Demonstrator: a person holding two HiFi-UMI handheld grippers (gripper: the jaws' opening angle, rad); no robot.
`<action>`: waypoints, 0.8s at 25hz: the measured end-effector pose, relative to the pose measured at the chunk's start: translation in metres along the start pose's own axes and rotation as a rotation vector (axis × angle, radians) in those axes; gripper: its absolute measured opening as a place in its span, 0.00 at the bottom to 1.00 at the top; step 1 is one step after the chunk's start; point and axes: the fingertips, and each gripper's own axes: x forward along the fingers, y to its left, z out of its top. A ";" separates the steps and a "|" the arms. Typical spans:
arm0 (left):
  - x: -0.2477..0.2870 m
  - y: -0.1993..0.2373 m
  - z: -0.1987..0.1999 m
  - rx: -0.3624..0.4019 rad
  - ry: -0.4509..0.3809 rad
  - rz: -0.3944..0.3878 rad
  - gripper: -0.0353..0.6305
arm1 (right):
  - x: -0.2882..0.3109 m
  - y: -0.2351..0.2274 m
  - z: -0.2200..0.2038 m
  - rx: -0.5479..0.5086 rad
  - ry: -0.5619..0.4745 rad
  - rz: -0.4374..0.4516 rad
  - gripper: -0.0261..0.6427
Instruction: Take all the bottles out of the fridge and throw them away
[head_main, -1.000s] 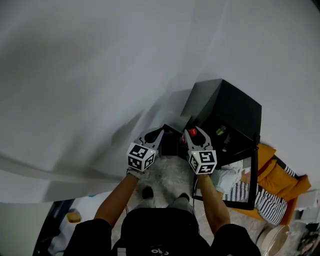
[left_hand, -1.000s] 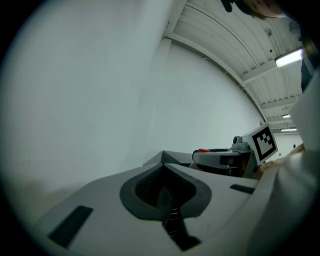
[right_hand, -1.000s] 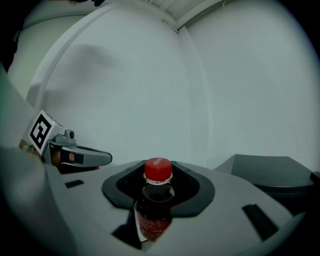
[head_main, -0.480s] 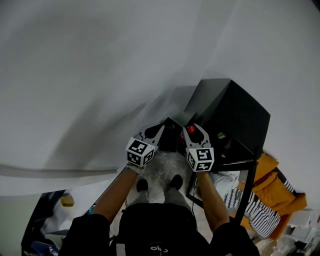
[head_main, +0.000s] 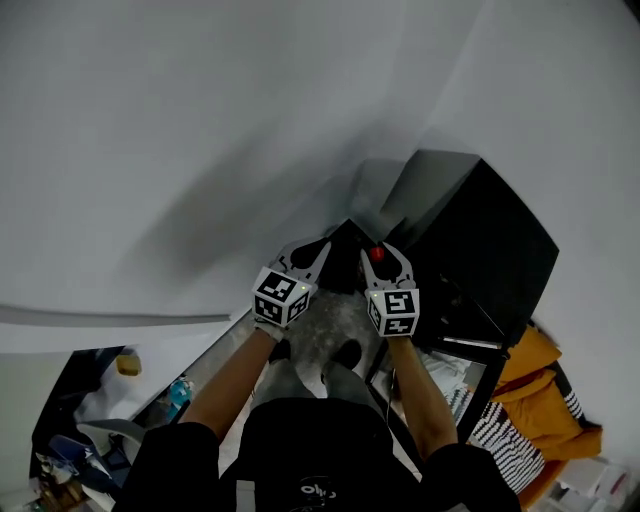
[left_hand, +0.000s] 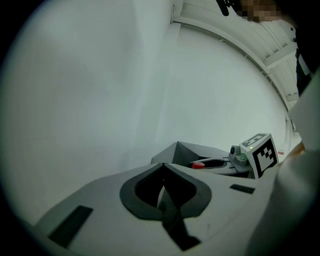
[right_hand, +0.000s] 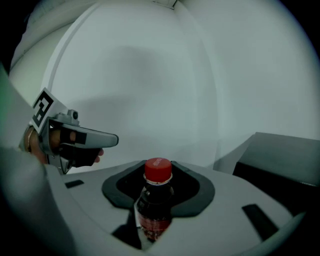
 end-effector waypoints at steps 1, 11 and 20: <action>0.001 -0.001 -0.003 -0.003 0.003 0.008 0.06 | 0.002 -0.001 -0.004 0.003 0.004 0.008 0.27; 0.011 0.029 -0.049 -0.039 0.047 -0.018 0.06 | 0.042 0.006 -0.056 0.012 0.101 0.011 0.27; 0.030 0.076 -0.101 -0.075 0.139 -0.110 0.06 | 0.098 0.012 -0.098 0.071 0.144 -0.085 0.27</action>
